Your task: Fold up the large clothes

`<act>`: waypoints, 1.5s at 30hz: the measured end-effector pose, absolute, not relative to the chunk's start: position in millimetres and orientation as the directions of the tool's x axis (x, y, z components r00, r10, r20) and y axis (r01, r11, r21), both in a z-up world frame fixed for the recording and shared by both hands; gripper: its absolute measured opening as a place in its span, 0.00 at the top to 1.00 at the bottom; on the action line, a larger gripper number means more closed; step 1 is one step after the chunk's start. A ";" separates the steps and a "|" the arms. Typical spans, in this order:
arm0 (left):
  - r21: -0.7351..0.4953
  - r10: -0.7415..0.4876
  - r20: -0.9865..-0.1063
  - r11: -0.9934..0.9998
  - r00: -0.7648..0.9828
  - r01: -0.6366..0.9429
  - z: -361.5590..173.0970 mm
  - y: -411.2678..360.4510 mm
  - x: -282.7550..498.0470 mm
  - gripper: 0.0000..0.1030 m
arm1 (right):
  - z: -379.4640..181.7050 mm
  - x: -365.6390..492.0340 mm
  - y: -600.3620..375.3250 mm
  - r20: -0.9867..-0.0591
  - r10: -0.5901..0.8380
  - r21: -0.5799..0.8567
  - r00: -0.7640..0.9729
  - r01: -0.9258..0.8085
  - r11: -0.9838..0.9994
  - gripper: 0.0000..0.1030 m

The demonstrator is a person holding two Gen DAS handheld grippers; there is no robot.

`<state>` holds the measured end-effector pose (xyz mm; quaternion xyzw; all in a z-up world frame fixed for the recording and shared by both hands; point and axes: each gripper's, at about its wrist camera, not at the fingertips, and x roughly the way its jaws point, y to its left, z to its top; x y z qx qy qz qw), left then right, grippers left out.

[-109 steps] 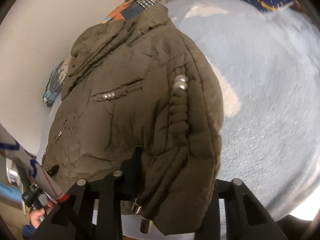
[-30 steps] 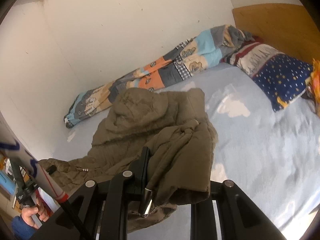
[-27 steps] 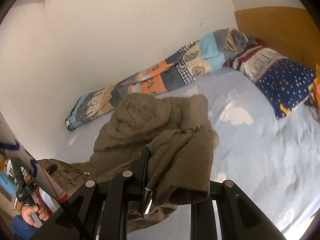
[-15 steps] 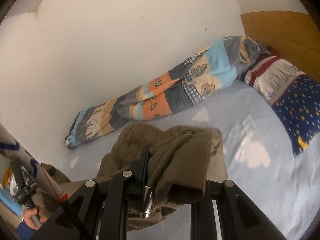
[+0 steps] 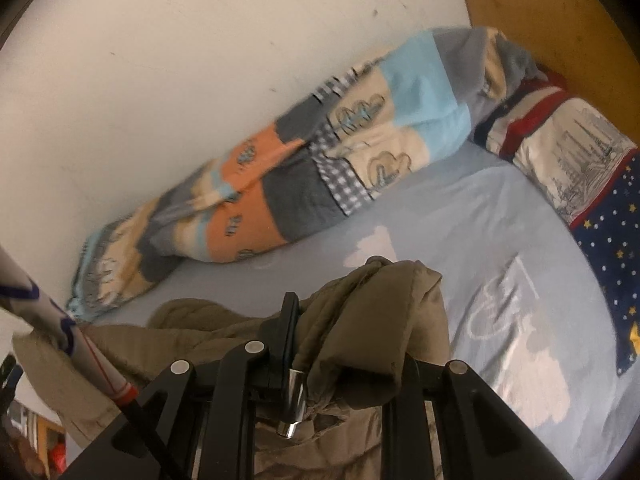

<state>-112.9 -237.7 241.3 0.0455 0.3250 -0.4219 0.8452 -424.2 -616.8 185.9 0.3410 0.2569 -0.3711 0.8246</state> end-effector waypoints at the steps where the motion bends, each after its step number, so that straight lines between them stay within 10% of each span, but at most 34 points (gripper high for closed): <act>1: -0.176 -0.680 -0.609 0.618 0.408 0.767 227.1 -253.6 -120.0 0.31 | 177.9 -419.1 -622.5 -0.688 -0.438 0.363 0.579 0.796 0.484 0.79; 10: -0.069 -0.553 -0.768 0.573 0.323 0.817 119.1 -362.1 -139.2 0.31 | 131.1 -400.1 -652.1 -0.741 -0.396 0.379 0.542 0.825 0.420 0.76; 19: -0.086 -0.496 -0.808 0.634 0.318 0.769 85.2 -386.6 -108.7 0.26 | 152.8 -448.2 -643.6 -0.597 -0.341 0.572 0.726 0.683 0.453 0.25; 33: -0.016 -0.450 -0.815 0.647 0.365 0.762 64.7 -395.7 -108.8 0.17 | 102.8 -369.3 -569.0 -0.761 -0.411 0.077 0.503 0.698 0.712 0.22; 45: -0.005 -0.407 -0.834 0.680 0.372 0.733 53.1 -408.4 -95.4 0.10 | 47.5 -356.2 -614.0 -0.851 -0.299 0.165 0.433 0.759 0.630 0.04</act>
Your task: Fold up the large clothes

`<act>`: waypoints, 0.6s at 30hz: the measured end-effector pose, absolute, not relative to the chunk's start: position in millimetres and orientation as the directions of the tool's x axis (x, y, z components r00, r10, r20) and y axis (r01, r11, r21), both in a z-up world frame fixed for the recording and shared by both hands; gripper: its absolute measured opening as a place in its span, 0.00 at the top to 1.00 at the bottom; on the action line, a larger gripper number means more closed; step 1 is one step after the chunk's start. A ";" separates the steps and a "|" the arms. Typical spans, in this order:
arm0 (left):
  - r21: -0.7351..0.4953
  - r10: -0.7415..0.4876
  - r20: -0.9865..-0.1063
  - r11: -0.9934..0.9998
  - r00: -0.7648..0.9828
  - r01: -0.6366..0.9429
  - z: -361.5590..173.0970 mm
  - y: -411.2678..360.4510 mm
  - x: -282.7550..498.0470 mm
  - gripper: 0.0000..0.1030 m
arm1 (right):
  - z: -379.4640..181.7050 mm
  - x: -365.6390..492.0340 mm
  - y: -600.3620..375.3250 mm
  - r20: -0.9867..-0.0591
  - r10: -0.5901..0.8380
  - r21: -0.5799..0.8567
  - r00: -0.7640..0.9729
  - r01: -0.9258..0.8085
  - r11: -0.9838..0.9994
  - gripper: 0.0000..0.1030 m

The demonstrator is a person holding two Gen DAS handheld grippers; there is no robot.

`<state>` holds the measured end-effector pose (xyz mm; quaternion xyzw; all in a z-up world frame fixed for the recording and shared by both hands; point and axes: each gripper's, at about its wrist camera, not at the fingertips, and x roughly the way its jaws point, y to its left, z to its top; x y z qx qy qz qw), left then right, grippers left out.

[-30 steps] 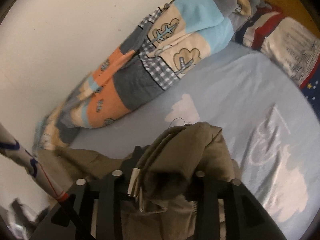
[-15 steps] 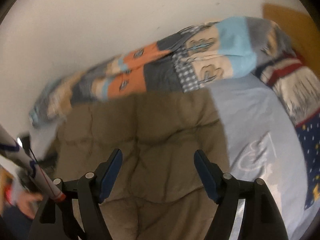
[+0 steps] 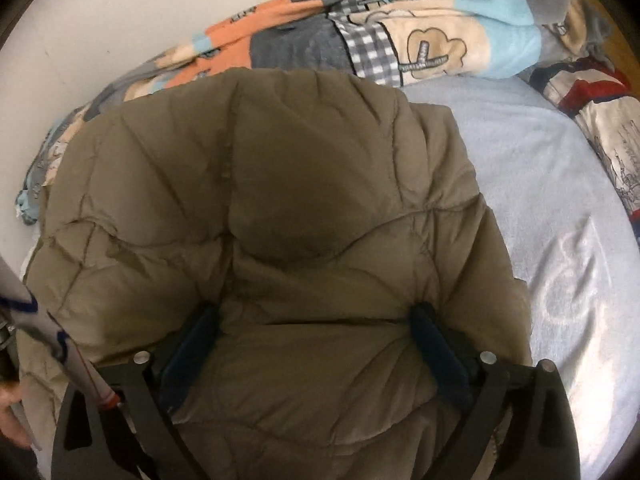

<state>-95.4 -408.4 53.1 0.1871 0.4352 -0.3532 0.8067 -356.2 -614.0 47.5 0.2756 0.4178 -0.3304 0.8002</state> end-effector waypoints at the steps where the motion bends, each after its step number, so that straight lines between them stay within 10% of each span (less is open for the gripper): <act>1: -0.020 -0.406 -0.839 0.689 0.363 0.725 57.0 -402.0 -96.6 0.11 | 50.1 -356.4 -612.8 -0.857 -0.300 0.155 0.420 0.764 0.626 0.04; 18: -0.096 -0.481 -0.780 0.724 0.401 0.683 123.8 -207.1 -226.3 0.11 | 144.4 -495.4 -437.8 -0.764 -0.326 0.302 0.557 0.755 0.583 0.08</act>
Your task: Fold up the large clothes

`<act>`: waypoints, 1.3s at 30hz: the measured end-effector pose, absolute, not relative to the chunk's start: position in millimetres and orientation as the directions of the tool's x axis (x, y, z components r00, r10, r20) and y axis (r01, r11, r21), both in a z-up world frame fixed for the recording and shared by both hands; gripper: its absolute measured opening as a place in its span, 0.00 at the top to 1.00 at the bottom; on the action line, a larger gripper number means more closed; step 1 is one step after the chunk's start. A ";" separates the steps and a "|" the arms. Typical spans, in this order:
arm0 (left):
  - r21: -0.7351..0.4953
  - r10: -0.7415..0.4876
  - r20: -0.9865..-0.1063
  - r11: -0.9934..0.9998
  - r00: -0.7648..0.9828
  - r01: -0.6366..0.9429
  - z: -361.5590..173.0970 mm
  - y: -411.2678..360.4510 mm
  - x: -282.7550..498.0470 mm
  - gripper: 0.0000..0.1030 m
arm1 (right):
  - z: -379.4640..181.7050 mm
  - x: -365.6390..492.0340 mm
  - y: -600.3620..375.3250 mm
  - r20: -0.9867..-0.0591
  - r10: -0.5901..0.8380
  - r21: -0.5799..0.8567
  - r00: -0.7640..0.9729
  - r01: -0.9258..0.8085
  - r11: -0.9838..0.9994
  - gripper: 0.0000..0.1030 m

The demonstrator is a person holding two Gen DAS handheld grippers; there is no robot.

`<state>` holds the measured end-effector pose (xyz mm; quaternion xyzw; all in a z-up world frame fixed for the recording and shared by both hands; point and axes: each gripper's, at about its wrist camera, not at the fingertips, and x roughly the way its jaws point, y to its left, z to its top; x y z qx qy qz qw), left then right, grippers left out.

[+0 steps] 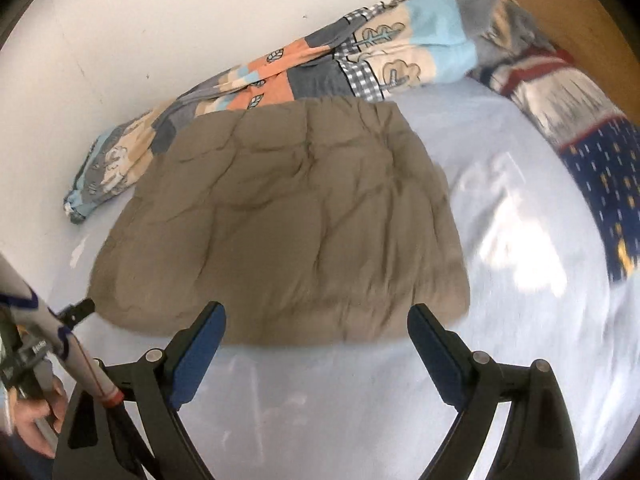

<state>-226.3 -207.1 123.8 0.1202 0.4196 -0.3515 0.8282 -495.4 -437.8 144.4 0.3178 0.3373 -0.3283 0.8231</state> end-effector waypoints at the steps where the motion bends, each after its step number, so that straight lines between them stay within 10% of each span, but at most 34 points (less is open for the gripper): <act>1: -0.099 -0.485 -0.769 0.733 0.416 0.673 124.4 -202.9 -232.3 0.11 | 144.8 -498.6 -431.2 -0.760 -0.329 0.313 0.561 0.758 0.572 0.08; 39: 0.049 -0.418 -0.739 0.748 0.528 0.662 74.8 -239.9 -167.4 0.11 | 95.9 -456.6 -457.4 -0.794 -0.343 0.225 0.502 0.768 0.600 0.09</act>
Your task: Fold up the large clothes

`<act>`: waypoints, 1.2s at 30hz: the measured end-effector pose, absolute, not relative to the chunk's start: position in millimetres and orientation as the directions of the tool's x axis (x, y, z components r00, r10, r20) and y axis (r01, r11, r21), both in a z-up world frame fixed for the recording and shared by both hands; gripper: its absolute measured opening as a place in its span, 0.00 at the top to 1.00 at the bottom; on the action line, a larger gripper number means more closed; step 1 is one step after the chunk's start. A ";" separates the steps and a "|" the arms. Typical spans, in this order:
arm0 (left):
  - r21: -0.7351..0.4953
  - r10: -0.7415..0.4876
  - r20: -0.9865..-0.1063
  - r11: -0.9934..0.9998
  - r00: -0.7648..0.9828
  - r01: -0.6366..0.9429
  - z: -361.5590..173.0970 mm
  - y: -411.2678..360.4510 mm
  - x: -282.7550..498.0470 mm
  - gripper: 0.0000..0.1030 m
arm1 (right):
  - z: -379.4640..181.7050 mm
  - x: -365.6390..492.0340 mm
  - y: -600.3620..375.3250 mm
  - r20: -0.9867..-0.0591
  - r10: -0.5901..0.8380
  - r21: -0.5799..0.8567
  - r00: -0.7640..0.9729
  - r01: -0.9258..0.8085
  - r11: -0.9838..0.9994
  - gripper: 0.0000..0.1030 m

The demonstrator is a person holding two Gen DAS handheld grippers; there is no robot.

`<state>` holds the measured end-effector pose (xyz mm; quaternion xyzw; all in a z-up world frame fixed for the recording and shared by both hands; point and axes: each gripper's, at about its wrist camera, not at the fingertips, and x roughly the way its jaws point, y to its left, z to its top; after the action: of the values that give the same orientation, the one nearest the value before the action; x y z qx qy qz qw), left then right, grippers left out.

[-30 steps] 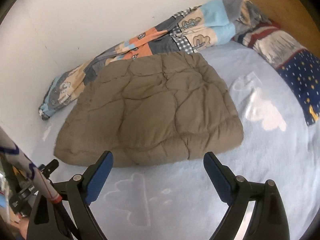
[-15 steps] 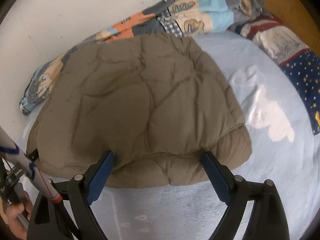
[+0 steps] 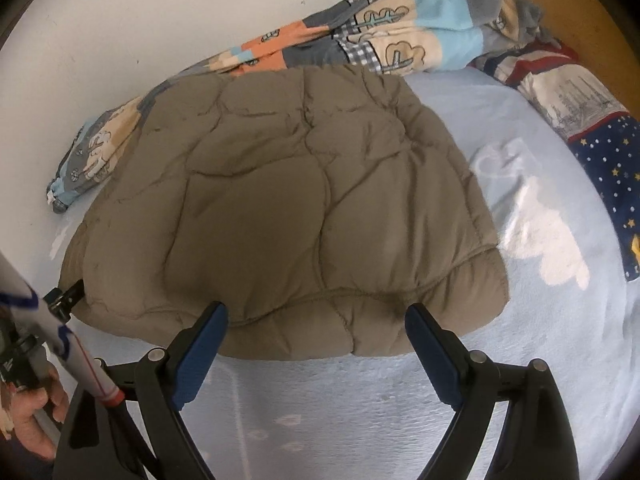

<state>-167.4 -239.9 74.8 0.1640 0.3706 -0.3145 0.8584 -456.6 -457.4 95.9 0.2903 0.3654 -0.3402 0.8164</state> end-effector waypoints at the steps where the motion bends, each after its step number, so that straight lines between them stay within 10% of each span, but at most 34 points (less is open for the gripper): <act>1: 0.031 -0.418 -0.747 0.755 0.517 0.655 73.3 -237.4 -161.5 0.11 | 95.6 -457.8 -458.1 -0.794 -0.339 0.231 0.504 0.766 0.600 0.09; 36: -0.195 -0.459 -0.806 0.803 0.375 0.563 76.0 -220.0 -146.1 0.11 | 96.8 -428.2 -439.0 -0.792 -0.412 0.112 0.450 0.772 0.626 0.08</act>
<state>-146.1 -220.0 76.0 0.0560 0.4661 -0.3087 0.8272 -428.2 -439.0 96.8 0.2368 0.3796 -0.3621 0.8178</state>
